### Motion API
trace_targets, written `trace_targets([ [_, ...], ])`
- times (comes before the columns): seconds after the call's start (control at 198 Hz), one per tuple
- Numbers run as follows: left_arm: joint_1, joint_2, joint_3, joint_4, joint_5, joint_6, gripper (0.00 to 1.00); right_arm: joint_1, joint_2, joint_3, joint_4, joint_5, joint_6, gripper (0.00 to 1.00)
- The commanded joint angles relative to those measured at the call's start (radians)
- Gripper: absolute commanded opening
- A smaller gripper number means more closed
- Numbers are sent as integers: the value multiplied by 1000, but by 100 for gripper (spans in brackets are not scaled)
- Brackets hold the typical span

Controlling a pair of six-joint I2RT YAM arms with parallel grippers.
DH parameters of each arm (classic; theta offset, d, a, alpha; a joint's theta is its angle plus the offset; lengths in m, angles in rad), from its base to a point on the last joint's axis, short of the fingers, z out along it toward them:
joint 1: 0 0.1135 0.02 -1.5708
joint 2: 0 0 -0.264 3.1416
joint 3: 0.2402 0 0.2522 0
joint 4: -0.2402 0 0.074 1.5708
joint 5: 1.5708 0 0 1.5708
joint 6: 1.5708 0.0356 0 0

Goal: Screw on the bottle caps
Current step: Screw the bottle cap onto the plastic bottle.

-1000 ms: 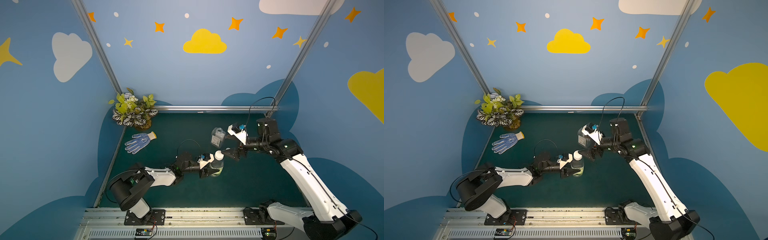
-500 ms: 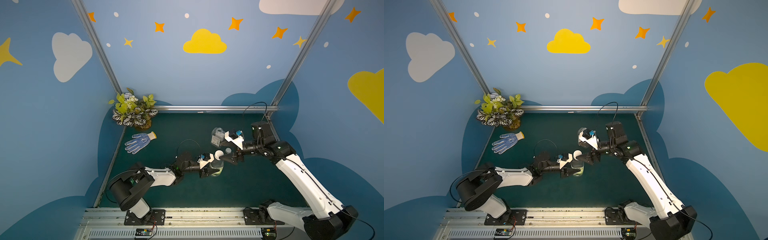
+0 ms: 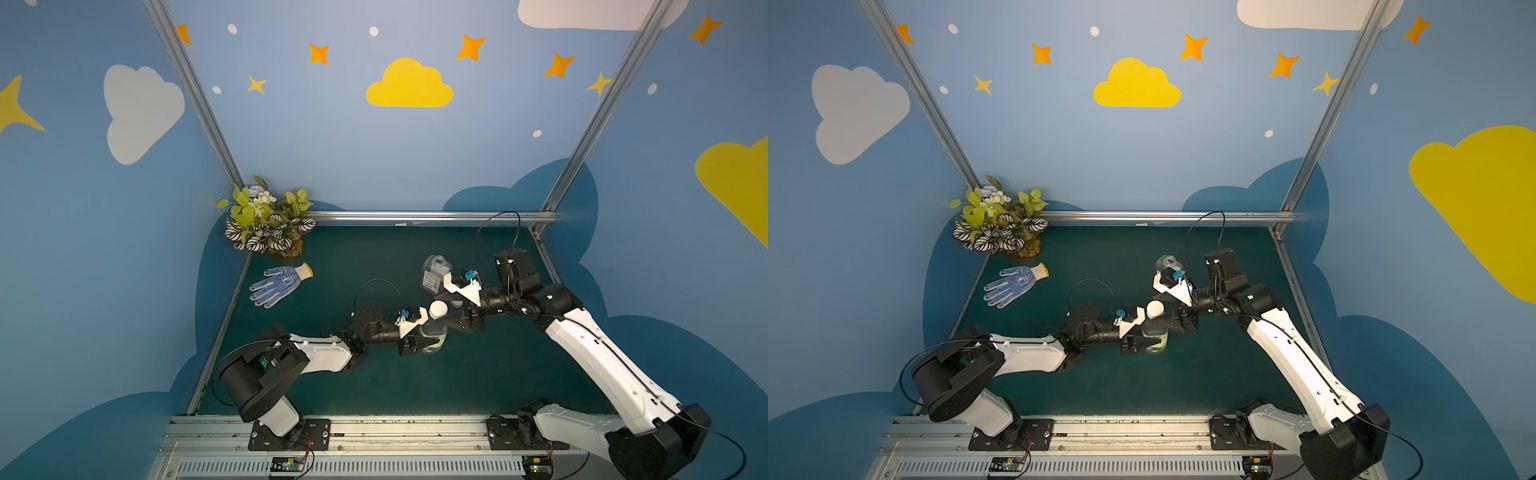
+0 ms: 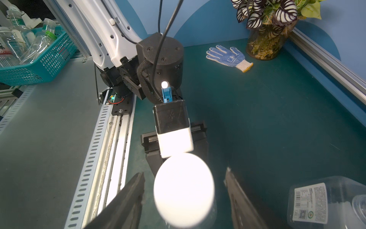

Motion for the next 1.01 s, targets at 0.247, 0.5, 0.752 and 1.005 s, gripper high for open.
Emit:
trace_targets([
  [0.247, 1, 5, 21, 1, 14, -4, 40, 7, -29, -6, 34, 16, -3, 65],
  [0.5, 0, 9, 22, 3, 13, -7, 40, 13, -30, -4, 48, 24, -2, 65],
  [0.752, 1, 10, 19, 4, 12, -8, 40, 17, -32, -13, 50, 30, -2, 51],
  [1.005, 1, 9, 14, 29, 5, -20, 40, 19, -46, -31, 67, 39, 8, 43],
])
